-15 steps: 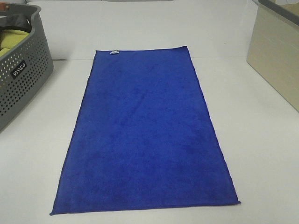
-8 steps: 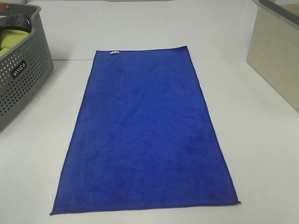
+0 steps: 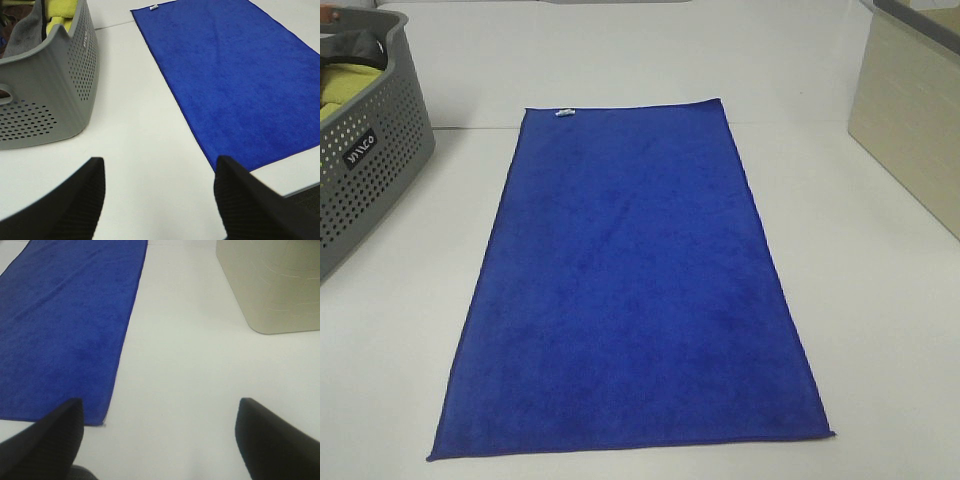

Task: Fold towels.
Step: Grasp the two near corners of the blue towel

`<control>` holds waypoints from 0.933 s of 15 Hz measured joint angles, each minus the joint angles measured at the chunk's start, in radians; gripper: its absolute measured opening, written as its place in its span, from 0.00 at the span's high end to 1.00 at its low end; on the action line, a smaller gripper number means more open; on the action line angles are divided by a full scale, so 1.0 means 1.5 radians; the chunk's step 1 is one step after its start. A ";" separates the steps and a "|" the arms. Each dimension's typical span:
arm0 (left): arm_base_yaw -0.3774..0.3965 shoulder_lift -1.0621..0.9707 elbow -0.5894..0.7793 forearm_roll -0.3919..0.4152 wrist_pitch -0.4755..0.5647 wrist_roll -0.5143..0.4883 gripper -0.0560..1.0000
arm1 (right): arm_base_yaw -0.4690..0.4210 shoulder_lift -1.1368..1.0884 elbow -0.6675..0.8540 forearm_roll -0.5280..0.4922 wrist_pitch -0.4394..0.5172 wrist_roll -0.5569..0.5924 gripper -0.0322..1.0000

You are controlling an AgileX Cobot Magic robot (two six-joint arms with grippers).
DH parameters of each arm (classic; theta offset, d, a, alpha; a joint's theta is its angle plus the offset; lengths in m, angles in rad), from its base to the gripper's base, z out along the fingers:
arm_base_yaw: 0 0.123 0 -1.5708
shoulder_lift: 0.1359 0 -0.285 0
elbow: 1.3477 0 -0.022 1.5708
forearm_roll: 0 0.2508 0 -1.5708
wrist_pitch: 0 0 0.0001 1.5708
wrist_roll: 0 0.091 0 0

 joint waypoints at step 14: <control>0.000 0.000 0.000 0.000 -0.005 -0.009 0.37 | 0.000 0.000 0.000 0.000 0.000 0.000 0.21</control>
